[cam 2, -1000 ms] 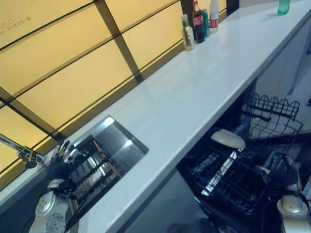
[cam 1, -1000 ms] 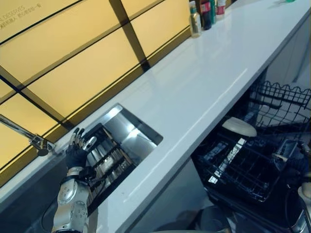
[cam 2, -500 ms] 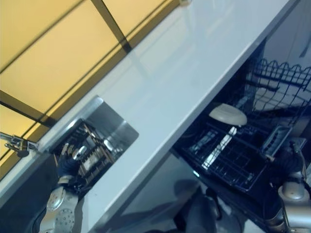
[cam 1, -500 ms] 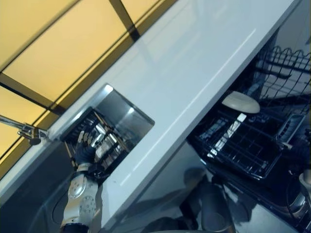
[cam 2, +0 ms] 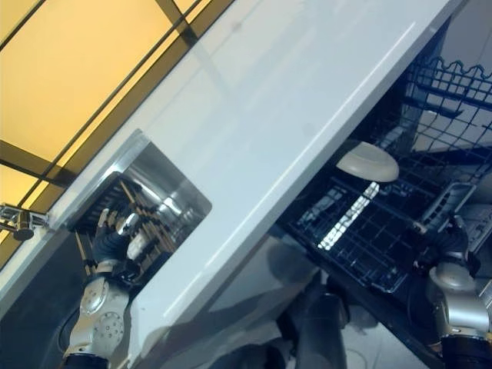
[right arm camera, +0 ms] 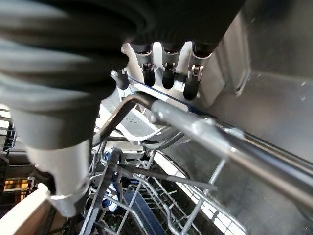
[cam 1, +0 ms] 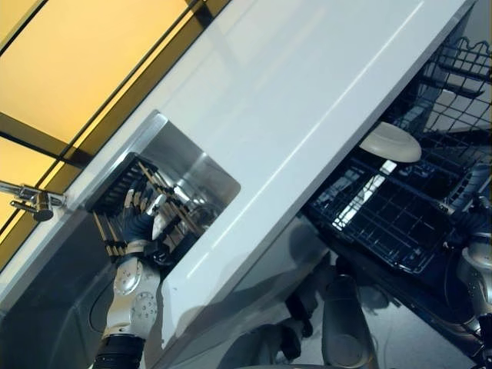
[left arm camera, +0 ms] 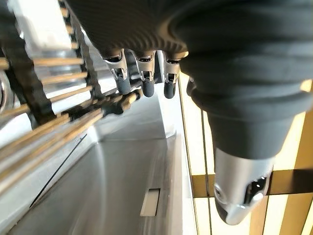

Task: Pick up plates and place into dishwasher.

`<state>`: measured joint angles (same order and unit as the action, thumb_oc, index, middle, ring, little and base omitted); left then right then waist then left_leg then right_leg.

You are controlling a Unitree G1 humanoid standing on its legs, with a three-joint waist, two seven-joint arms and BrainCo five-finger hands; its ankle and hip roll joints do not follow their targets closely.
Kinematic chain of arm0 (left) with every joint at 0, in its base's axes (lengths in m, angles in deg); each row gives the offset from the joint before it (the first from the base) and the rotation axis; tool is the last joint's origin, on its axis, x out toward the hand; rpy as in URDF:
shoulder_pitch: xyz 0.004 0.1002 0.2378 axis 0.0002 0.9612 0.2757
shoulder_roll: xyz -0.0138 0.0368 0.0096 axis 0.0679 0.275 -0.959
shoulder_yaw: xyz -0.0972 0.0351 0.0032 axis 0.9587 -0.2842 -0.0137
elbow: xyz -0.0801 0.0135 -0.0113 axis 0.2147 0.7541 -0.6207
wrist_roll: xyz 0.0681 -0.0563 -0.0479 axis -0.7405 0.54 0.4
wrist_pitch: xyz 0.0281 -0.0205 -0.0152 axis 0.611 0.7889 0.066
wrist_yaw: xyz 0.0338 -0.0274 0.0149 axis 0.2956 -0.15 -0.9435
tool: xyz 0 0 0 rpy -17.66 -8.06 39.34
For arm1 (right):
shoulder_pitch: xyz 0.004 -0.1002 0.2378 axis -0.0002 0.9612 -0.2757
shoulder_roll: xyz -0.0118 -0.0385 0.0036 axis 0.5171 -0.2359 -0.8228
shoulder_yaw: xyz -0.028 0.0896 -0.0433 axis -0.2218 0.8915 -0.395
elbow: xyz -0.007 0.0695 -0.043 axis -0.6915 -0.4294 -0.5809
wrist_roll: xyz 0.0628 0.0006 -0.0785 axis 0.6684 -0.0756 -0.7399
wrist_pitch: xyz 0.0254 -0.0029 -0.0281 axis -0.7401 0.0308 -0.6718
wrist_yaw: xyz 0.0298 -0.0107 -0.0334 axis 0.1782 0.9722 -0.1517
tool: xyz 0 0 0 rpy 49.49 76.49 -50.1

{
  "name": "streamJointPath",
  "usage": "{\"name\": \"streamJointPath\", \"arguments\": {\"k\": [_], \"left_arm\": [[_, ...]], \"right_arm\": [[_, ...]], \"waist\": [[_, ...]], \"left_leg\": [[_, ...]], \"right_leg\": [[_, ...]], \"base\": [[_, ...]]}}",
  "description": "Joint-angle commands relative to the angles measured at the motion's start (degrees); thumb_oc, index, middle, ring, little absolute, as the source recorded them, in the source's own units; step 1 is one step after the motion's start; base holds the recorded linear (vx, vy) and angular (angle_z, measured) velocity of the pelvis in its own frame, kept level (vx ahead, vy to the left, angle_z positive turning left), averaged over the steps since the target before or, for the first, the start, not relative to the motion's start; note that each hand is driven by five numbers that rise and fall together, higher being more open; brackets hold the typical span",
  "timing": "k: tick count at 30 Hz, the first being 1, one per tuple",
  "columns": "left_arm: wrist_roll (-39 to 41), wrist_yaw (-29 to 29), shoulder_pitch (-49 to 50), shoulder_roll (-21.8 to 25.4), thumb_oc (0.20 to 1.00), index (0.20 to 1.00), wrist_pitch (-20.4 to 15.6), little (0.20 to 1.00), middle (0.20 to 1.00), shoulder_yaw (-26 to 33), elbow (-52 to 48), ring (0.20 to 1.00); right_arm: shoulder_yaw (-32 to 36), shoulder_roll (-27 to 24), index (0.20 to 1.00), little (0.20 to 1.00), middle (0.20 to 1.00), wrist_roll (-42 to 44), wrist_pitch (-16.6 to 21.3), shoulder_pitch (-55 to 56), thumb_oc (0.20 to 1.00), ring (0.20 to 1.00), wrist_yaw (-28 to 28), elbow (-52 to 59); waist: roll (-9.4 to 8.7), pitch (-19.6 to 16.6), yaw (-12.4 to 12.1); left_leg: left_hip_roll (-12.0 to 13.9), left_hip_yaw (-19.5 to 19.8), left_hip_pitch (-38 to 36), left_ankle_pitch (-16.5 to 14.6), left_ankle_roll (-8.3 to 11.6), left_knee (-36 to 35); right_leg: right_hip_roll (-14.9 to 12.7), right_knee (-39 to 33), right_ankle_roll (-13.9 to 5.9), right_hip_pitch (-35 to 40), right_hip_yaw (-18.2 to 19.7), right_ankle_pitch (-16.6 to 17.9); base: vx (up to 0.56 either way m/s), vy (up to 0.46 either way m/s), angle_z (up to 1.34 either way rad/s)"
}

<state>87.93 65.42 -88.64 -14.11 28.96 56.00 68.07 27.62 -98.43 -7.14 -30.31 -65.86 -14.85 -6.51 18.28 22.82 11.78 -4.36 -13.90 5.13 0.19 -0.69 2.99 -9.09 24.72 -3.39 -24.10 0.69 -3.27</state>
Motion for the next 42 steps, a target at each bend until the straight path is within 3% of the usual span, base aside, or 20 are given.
{"name": "streamJointPath", "arguments": {"k": [1,9,12,17,23,26,30,33,37,42], "left_arm": [[1.13,-0.86,-2.72,4.54,1.000,1.000,-1.92,1.000,1.000,0.19,-4.04,1.000],[2.12,-1.02,-3.87,5.13,1.000,1.000,-3.55,1.000,1.000,-0.89,-2.67,1.000],[2.47,-0.35,-4.02,5.30,1.000,1.000,-4.06,1.000,1.000,-0.79,-2.00,1.000],[2.63,0.95,-4.22,5.50,1.000,1.000,-5.30,1.000,1.000,-0.52,0.20,1.000],[1.93,1.94,-4.44,5.50,1.000,1.000,-6.67,1.000,1.000,-0.36,1.99,1.000],[1.72,2.02,-4.53,5.67,1.000,1.000,-6.82,1.000,1.000,-0.08,2.31,1.000],[1.22,2.44,-3.72,5.58,1.000,1.000,-6.93,1.000,1.000,0.78,2.48,1.000],[0.19,2.43,-1.45,5.30,1.000,1.000,-6.26,1.000,1.000,2.29,0.71,1.000],[-0.77,3.10,3.38,4.19,1.000,1.000,-4.81,1.000,1.000,4.89,-3.32,1.000],[-1.09,4.42,6.63,3.23,1.000,1.000,-2.69,1.000,1.000,7.75,-5.61,1.000]], "right_arm": [[-8.89,2.78,1.000,1.000,1.000,7.02,-0.16,-7.33,1.000,1.000,-7.75,-2.06],[-15.89,5.45,1.000,1.000,1.000,7.56,1.28,-13.47,1.000,1.000,-16.22,2.87],[-18.79,6.60,1.000,1.000,1.000,10.50,0.87,-15.30,1.000,1.000,-22.76,7.52],[-23.14,8.68,1.000,1.000,1.000,12.16,3.70,-15.88,1.000,1.000,-34.89,12.85],[-25.67,10.63,1.000,1.000,1.000,14.01,6.51,-15.83,1.000,1.000,-43.65,19.39],[-25.14,11.12,1.000,1.000,1.000,14.50,8.16,-15.03,1.000,1.000,-44.52,21.15],[-21.53,11.12,1.000,1.000,1.000,11.19,10.87,-10.77,1.000,1.000,-41.15,21.98],[-15.40,9.08,1.000,1.000,1.000,4.16,14.99,-3.46,1.000,1.000,-34.36,21.83],[-4.90,5.65,1.000,1.000,1.000,1.32,18.53,6.81,1.000,1.000,-27.05,23.49],[3.45,5.27,1.000,1.000,1.000,-0.04,17.03,13.22,1.000,1.000,-23.12,26.66]], "waist": [[-0.41,0.88,-3.25],[-0.74,1.22,-4.72],[-1.15,1.10,-5.16],[-2.39,0.36,-5.56],[-4.34,-0.83,-6.12],[-5.22,-1.92,-6.34],[-6.45,-3.66,-5.86],[-7.70,-5.53,-5.11],[-9.07,-8.67,-4.01],[-9.93,-12.37,-2.63]], "left_leg": [[-1.97,2.25,6.16,-2.75,-0.64,9.55],[-1.99,3.32,7.14,-2.05,-0.13,9.46],[-1.92,3.64,7.04,-1.86,0.07,9.19],[-1.74,3.83,6.83,-2.34,0.22,9.37],[-1.44,3.89,5.81,-2.97,-0.07,9.50],[-1.35,3.60,5.06,-3.24,-0.27,9.48],[-1.29,3.26,2.43,-3.94,-0.58,8.69],[-1.05,2.61,-0.57,-4.34,-0.86,6.93],[-1.02,2.12,-5.26,-4.89,-1.29,3.72],[-1.22,1.79,-9.50,-6.05,-1.71,1.68]], "right_leg": [[-1.68,-9.99,-1.69,2.25,1.45,4.42],[-1.43,-10.08,-0.81,1.71,0.58,4.52],[-1.51,-10.34,-0.60,2.03,0.00,4.49],[-1.79,-10.39,-0.77,2.52,-0.91,4.12],[-1.88,-10.76,-0.99,3.92,-1.57,4.30],[-1.95,-11.28,-1.08,4.90,-1.86,4.72],[-2.10,-12.14,-1.24,7.92,-2.72,4.47],[-1.92,-13.56,-1.42,10.86,-3.27,4.52],[-1.39,-16.10,-1.65,15.88,-3.94,4.07],[-0.68,-17.56,-1.77,20.05,-3.51,2.85]], "base": [[-0.04,-0.018,-0.09],[-0.02,-0.004,0.05],[-0.02,0.004,0.08],[-0.02,-0.007,0.10],[-0.03,-0.017,0.05],[-0.02,-0.008,0.05],[-0.01,0.017,0.08],[0.01,0.026,0.21],[0.04,0.049,0.11],[0.03,0.084,0.03]]}}
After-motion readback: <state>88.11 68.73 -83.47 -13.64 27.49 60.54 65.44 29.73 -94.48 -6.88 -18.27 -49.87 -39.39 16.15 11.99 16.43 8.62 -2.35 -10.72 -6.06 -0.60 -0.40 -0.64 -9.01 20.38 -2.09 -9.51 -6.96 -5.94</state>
